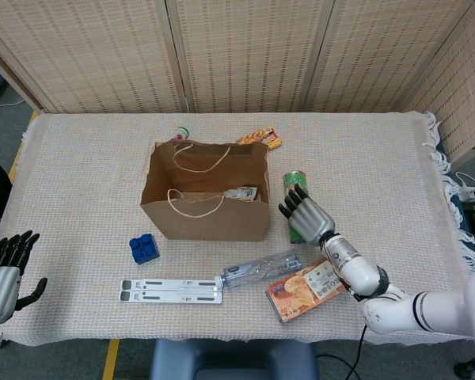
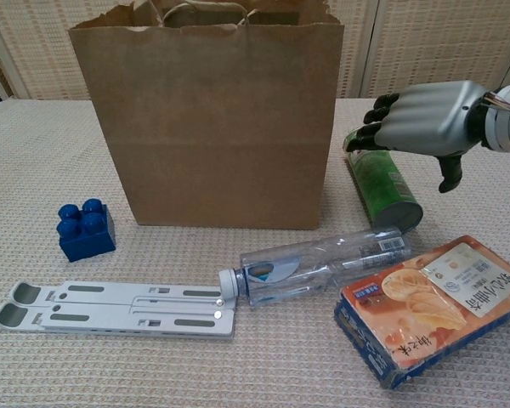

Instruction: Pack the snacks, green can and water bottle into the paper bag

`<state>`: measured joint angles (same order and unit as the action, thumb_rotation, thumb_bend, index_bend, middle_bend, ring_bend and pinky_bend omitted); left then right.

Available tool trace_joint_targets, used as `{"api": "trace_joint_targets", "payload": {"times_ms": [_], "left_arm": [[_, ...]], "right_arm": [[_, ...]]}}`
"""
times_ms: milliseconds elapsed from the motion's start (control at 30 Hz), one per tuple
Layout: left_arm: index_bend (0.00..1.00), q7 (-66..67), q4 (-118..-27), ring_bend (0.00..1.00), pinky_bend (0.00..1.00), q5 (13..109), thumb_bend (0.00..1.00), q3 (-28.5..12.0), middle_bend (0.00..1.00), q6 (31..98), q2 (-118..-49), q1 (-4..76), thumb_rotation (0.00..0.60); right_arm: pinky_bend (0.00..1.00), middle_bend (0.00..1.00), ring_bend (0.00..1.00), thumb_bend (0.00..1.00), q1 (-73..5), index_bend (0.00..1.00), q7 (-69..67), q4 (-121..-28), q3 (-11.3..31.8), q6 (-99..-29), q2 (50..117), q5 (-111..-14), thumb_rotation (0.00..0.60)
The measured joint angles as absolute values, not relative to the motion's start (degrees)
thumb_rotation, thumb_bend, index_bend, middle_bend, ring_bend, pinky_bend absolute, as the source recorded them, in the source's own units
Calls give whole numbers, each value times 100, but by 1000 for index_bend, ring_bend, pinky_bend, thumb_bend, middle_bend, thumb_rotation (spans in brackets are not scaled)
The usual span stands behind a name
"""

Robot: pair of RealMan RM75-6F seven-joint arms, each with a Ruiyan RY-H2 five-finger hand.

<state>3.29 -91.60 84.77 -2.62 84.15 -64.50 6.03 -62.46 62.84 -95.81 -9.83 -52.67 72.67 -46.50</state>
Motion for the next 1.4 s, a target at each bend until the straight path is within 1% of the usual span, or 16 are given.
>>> {"api": "trace_joint_targets", "payload": {"times_ms": [67, 167, 300, 400, 767, 1000, 1067, 1167, 1267, 1333, 1367, 1400], "left_arm": [[0, 350, -9164, 0, 0, 8473, 358, -263, 0, 8414, -6451, 604, 600], [0, 358, -9174, 0, 0, 8468, 358, -264, 0, 8421, -6455, 599, 600], [0, 340, -9174, 0, 0, 8463, 358, -265, 0, 8423, -6455, 595, 600], [0, 324, -9173, 0, 0, 8458, 358, -266, 0, 8417, -6450, 596, 600], [0, 310, -9172, 0, 0, 8466, 356, -264, 0, 8426, -6452, 590, 600], [0, 308, -9181, 0, 0, 8448, 357, -272, 0, 8415, -6452, 594, 600], [0, 286, -9176, 0, 0, 8453, 358, -272, 0, 8413, -6449, 596, 600], [0, 239, -9167, 0, 0, 8466, 358, -267, 0, 8413, -6443, 595, 600], [0, 192, -9159, 0, 0, 8481, 358, -262, 0, 8417, -6437, 593, 600], [0, 159, -9156, 0, 0, 8488, 358, -260, 0, 8418, -6434, 592, 600], [0, 141, -9153, 0, 0, 8491, 358, -259, 0, 8417, -6432, 592, 600], [0, 129, -9151, 0, 0, 8493, 358, -258, 0, 8417, -6430, 592, 600]], "right_arm": [[0, 49, 0, 13, -6229, 0, 6274, -9570, -1039, -5250, 7241, -4839, 600], [0, 44, 0, 13, -6175, 0, 6232, -9437, -1160, -5205, 7260, -5390, 600], [0, 44, 0, 12, -6068, 0, 6020, -8979, -1310, -5042, 7386, -6219, 600], [0, 44, 0, 12, -5968, 0, 5860, -8666, -1371, -4890, 7502, -6508, 600], [0, 44, 0, 13, -5733, 0, 5834, -8152, -1353, -4673, 7701, -6604, 600], [0, 45, 0, 13, -5667, 0, 6019, -7581, -1171, -4658, 8130, -6628, 600], [0, 45, 0, 13, -5646, 14, 6105, -7445, -1116, -4674, 8269, -6624, 600], [0, 56, 9, 24, -5619, 77, 6289, -7272, -1032, -4684, 8483, -6593, 600], [24, 154, 90, 93, -5608, 187, 6453, -7189, -967, -4677, 8633, -6572, 600], [113, 321, 250, 151, -5601, 351, 6488, -7174, -921, -4692, 8697, -6610, 600], [151, 377, 311, 164, -5598, 409, 6493, -7176, -905, -4709, 8709, -6636, 600], [223, 463, 411, 183, -5593, 508, 6488, -7192, -886, -4732, 8716, -6678, 600]]}}
